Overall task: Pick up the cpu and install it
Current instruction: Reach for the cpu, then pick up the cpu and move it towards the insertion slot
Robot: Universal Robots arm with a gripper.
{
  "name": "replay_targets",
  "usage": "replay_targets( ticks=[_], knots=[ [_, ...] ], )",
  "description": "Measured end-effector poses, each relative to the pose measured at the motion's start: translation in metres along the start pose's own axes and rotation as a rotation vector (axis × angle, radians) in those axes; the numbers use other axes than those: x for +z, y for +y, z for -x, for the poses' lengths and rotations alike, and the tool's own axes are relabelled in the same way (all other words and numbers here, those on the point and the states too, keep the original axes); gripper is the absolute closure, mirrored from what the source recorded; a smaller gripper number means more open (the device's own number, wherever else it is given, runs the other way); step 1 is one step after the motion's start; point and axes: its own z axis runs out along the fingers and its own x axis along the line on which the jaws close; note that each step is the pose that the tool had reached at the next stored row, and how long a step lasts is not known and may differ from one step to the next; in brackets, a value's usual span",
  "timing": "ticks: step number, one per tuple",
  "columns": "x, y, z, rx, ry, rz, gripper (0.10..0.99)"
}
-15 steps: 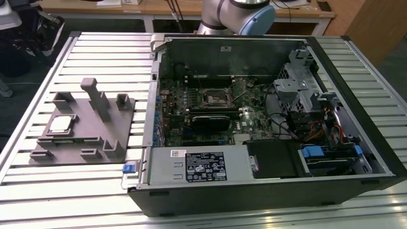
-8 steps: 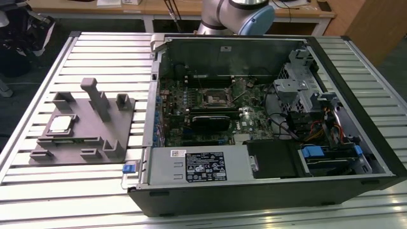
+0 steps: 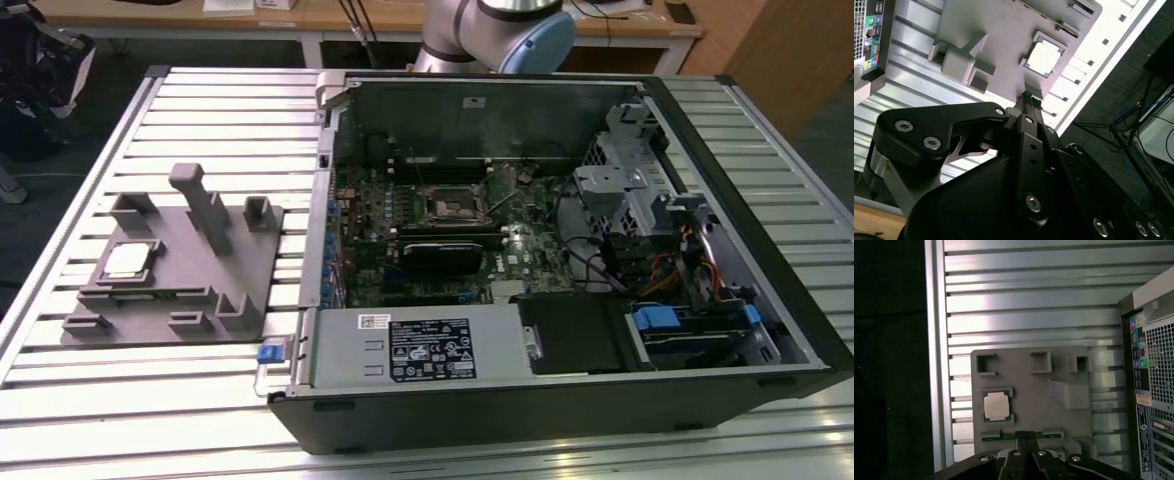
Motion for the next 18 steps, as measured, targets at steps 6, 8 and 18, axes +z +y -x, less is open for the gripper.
replay_targets(
  ticks=[6, 8, 18],
  knots=[
    [0.0004, -0.0008, -0.0096, 0.0, 0.0001, 0.0, 0.98],
    [0.0005, -0.001, -0.0131, 0.0, 0.0, 0.0, 0.98],
    [0.0009, -0.0022, -0.0271, 0.0, 0.0002, 0.0, 0.98]
  ],
)
